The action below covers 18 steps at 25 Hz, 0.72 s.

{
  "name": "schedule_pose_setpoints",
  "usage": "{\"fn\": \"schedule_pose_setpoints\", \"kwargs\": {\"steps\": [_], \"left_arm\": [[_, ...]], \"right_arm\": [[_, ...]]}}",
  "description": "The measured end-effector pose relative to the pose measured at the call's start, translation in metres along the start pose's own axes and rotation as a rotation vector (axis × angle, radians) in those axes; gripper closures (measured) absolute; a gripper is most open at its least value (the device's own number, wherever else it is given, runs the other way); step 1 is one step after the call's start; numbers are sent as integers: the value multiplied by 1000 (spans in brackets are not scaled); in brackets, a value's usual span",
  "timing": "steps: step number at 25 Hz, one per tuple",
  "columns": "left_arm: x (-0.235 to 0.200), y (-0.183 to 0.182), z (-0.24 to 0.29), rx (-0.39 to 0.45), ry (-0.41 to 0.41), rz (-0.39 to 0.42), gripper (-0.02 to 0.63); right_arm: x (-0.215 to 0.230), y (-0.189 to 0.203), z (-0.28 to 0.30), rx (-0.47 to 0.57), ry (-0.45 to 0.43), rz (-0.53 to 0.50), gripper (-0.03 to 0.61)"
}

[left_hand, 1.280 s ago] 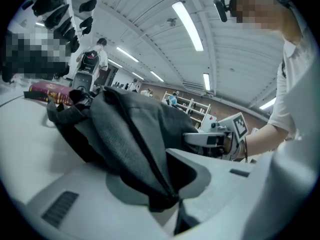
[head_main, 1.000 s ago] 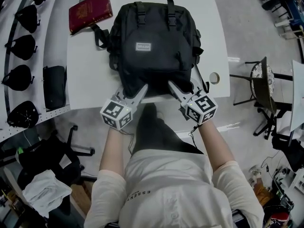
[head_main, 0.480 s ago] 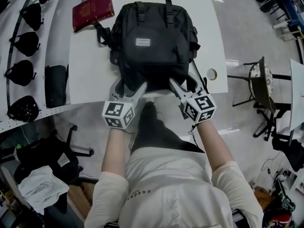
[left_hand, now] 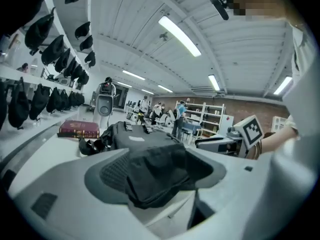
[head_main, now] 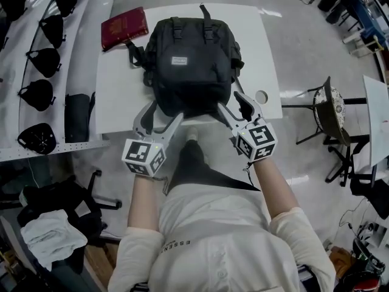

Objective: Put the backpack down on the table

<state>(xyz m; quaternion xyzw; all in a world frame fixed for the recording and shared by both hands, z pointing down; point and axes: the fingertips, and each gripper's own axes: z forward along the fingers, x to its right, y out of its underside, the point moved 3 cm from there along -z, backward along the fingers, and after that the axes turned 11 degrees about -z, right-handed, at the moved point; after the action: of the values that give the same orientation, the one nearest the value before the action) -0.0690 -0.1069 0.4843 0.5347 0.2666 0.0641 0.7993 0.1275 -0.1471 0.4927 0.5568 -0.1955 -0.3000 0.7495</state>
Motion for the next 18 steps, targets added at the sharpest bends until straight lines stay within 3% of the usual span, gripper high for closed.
{"fn": "schedule_pose_setpoints", "kwargs": {"steps": [5,7,10,13,15,18], "left_arm": [[44,-21,-12,-14,136,114,291],[58,-28,-18,-8,148,171,314],[70,-43,-27,34,132,188,433],[72,-60,-33,106,74,203,496],[70,-68,-37,150,24,215,576],[71,-79,-42,178,20,196,598]], "right_arm": [[-18,-33,-17,54,-74,-32,327],[-26,-48,-24,90,-100,-69,338],[-35,-71,-37,146,-110,-115,414],[-32,-91,-49,215,-76,-115,530],[-30,-99,-54,241,-57,-116,552],[-31,-107,-58,258,-61,-124,563]]}}
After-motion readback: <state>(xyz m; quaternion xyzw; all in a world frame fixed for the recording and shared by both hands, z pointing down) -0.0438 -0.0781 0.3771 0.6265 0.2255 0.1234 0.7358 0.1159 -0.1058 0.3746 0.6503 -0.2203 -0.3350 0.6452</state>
